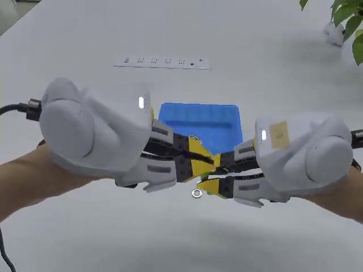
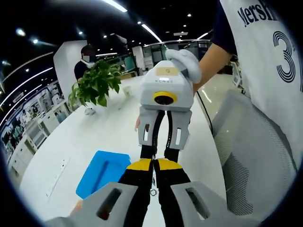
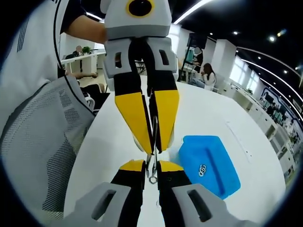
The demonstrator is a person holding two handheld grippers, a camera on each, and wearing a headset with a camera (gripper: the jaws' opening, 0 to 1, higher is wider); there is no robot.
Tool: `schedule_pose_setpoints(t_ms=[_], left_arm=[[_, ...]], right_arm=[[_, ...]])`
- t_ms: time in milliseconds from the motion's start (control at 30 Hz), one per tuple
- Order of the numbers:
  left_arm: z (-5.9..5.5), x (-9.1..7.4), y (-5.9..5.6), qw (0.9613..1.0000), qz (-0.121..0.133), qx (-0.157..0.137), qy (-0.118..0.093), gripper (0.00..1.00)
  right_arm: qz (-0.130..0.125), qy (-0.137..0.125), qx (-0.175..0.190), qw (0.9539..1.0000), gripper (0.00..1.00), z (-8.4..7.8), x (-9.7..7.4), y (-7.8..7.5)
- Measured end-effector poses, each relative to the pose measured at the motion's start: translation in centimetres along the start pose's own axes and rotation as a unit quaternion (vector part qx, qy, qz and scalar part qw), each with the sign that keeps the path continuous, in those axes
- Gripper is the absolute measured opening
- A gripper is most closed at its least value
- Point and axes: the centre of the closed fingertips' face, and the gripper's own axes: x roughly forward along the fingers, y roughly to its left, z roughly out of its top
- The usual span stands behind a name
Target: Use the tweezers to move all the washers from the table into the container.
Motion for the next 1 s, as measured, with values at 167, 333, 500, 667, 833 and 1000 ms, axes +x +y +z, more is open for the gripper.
schedule_pose_setpoints(t_ms=[167, 333, 500, 667, 833, 1000], left_arm=[[-1.0, 0.0, -0.7, 0.9999, -0.001, -0.01, 0.003, 0.06], [-2.1, 0.1, -0.7, 0.9998, -0.003, -0.017, 0.008, 0.06], [-2.9, 0.3, -0.5, 0.9996, -0.004, -0.028, 0.009, 0.06], [-3.3, 0.5, -0.1, 0.9994, -0.004, -0.032, 0.011, 0.06], [-3.8, 0.7, 0.4, 0.9994, -0.006, -0.032, 0.016, 0.06], [-4.0, 0.9, 0.5, 0.9992, -0.009, -0.034, 0.019, 0.06]], right_arm=[[0.015, 0.0, 0.003, 0.9999, 0.1, -0.5, 0.8, 0.9], [0.024, -0.002, 0.01, 0.9997, 0.1, -1.0, 1.6, 1.2], [0.027, -0.001, 0.014, 0.9995, 0.1, -1.6, 2.1, 0.9], [0.025, 0.001, 0.016, 0.9996, 0.1, -1.9, 2.6, 0.3], [0.021, 0.004, 0.012, 0.9997, 0.1, -2.2, 3.1, -0.2], [0.023, 0.005, 0.019, 0.9995, 0.1, -2.4, 3.2, -0.3]])
